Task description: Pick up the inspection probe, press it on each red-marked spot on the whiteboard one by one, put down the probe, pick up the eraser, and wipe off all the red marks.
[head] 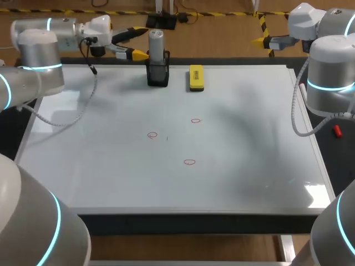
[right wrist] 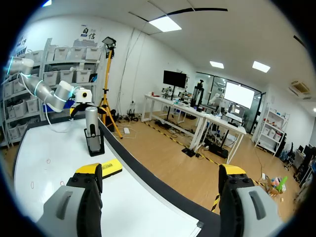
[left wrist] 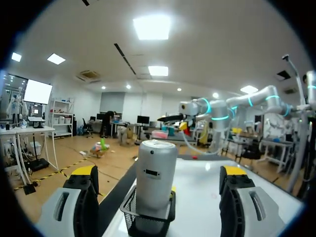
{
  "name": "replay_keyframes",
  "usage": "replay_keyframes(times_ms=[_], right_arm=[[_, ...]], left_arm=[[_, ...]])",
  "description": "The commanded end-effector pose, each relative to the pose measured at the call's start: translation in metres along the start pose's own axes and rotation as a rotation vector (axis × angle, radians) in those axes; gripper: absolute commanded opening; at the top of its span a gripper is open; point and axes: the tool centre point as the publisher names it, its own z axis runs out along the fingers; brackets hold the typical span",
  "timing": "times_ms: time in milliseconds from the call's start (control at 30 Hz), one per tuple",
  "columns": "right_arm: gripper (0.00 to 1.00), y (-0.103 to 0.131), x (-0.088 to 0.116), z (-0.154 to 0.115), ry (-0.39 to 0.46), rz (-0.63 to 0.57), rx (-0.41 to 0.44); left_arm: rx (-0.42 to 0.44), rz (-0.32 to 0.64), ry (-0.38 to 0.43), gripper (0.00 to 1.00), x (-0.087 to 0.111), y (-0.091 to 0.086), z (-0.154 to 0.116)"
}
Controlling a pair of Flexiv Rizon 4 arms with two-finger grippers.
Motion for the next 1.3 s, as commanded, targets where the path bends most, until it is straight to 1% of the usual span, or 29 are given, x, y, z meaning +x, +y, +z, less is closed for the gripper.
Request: replay_keyframes(times_ms=[33,233,433,667,1000,1267,1300], right_arm=[[1.0,0.0,0.0,0.0,0.001,0.0,0.001],[1.0,0.0,0.0,0.0,0.001,0.0,0.001],[1.0,0.0,0.0,0.0,0.001,0.0,0.001],[1.0,0.0,0.0,0.0,0.001,0.0,0.001],[1.0,0.0,0.0,0.0,0.001,0.0,0.001],[1.0,0.0,0.0,0.0,0.001,0.0,0.001],[1.0,0.0,0.0,0.0,0.001,0.0,0.001]], left_arm=[[0.007,0.0,0.045,1.0,-0.008,0.003,0.01],[0.011,-0.003,0.042,1.0,-0.006,0.004,0.025],[-0.045,0.005,0.008,1.0,-0.005,0.005,0.038],[-0.065,0.007,-0.02,1.0,-0.004,0.007,0.046],[-0.082,0.008,-0.029,1.0,-0.004,0.011,0.047],[-0.091,0.011,-0.035,1.0,-0.005,0.011,0.045],[-0.093,0.012,-0.034,0.95,-0.005,0.012,0.044]])
